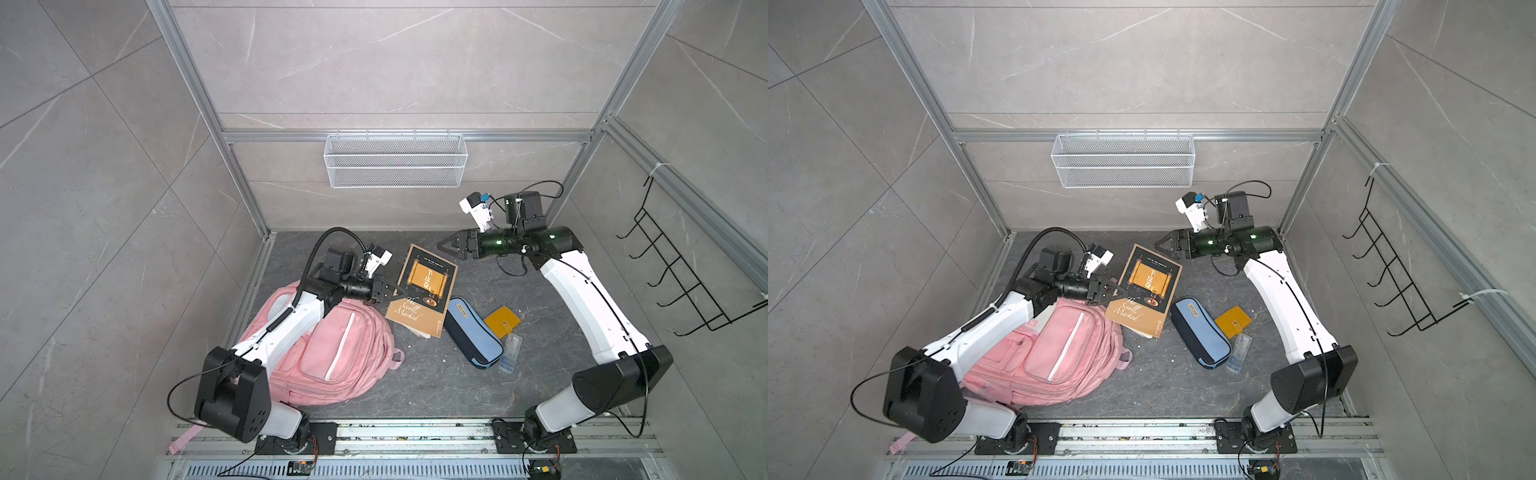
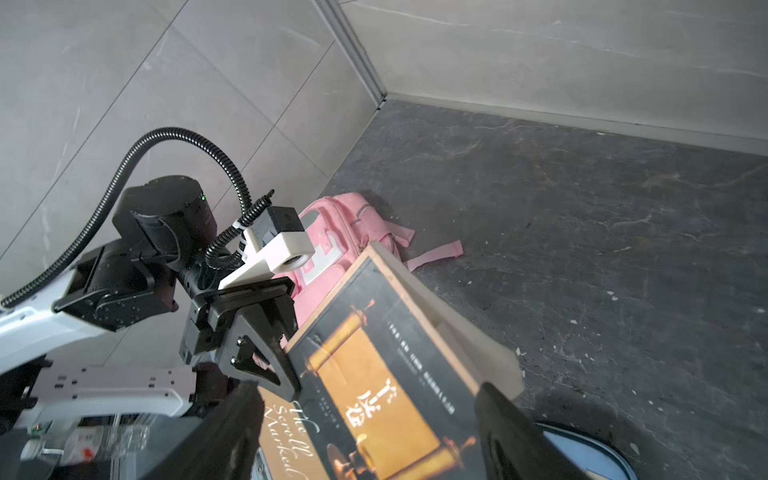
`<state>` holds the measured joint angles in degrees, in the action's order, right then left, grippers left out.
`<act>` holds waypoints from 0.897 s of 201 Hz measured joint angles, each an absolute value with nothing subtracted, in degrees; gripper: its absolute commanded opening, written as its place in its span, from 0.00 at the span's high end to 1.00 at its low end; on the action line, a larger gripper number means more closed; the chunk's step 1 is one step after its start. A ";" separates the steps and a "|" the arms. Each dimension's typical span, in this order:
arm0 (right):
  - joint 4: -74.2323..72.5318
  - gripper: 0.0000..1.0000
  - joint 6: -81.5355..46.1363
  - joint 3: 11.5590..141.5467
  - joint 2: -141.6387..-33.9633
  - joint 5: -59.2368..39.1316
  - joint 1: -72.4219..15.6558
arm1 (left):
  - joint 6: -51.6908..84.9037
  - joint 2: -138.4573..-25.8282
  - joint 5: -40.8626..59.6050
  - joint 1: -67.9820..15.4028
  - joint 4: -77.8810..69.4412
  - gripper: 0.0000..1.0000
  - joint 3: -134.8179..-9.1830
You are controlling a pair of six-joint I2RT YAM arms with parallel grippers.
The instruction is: Pack the student bag
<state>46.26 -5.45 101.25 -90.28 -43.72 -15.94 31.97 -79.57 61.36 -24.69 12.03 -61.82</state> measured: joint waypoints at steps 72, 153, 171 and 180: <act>54.08 0.17 2.00 100.71 -90.59 -55.42 -15.79 | 26.92 -72.53 68.75 -24.91 19.75 1.00 -61.58; 56.55 0.34 5.65 96.71 -92.49 -62.39 -19.35 | 26.81 -71.16 70.74 -26.92 22.52 1.00 -62.46; 57.08 0.50 5.93 96.62 -92.58 -62.94 -19.38 | 26.61 -71.18 70.83 -27.22 23.49 1.00 -63.07; 57.06 0.56 6.44 96.62 -92.58 -63.35 -19.40 | 26.28 -71.22 70.74 -27.24 24.49 1.00 -63.64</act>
<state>57.06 6.44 96.62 -92.58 -63.35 -19.40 26.28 -71.22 70.74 -27.24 24.49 -63.64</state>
